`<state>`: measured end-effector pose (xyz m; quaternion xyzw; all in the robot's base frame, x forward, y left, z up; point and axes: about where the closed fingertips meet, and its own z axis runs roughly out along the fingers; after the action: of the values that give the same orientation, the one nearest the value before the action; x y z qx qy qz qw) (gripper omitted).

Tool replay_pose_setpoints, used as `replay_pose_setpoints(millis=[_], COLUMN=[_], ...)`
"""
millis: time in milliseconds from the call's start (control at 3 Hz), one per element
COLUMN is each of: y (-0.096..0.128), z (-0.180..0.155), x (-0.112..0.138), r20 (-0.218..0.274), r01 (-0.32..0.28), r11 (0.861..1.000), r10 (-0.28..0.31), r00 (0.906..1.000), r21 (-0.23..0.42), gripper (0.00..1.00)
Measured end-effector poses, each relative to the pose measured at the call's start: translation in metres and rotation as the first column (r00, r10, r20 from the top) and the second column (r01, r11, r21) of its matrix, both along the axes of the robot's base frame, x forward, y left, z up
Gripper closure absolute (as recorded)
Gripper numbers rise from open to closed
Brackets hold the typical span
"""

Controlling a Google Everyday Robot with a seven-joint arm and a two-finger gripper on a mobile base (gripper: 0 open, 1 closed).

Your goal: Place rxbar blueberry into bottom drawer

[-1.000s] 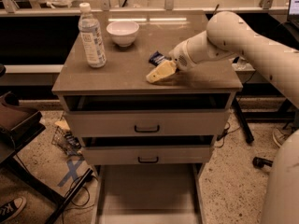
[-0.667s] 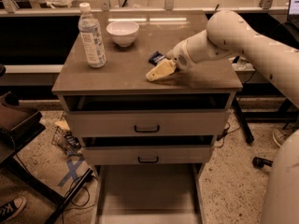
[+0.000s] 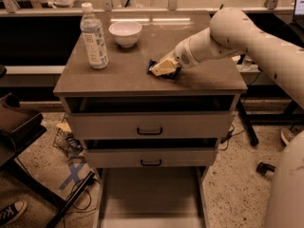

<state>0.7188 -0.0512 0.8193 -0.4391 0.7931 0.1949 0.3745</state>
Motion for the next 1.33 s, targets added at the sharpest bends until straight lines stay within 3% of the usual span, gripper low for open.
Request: replay_pose_setpoints(millis=[333,667,1000,1333], y=[-0.026,-0.064,-0.095,-0.113], z=[0.031,0.071,0.090,0.074], x=[-0.015,-0.047,-0.085,-0.115], r20=[0.064,0.160,0.214,0.212], r01=[0.023,0.082,0.142,0.186], r11=[0.999,0.995,0.986,0.974], r10=[-0.024,-0.090,-0.156,-0.210], r00=[0.9977,0.9829,0.9642,0.9544], r21=[0.024,0.055,0.082,0.125], gripper=[1.00,1.00,1.00,1.00])
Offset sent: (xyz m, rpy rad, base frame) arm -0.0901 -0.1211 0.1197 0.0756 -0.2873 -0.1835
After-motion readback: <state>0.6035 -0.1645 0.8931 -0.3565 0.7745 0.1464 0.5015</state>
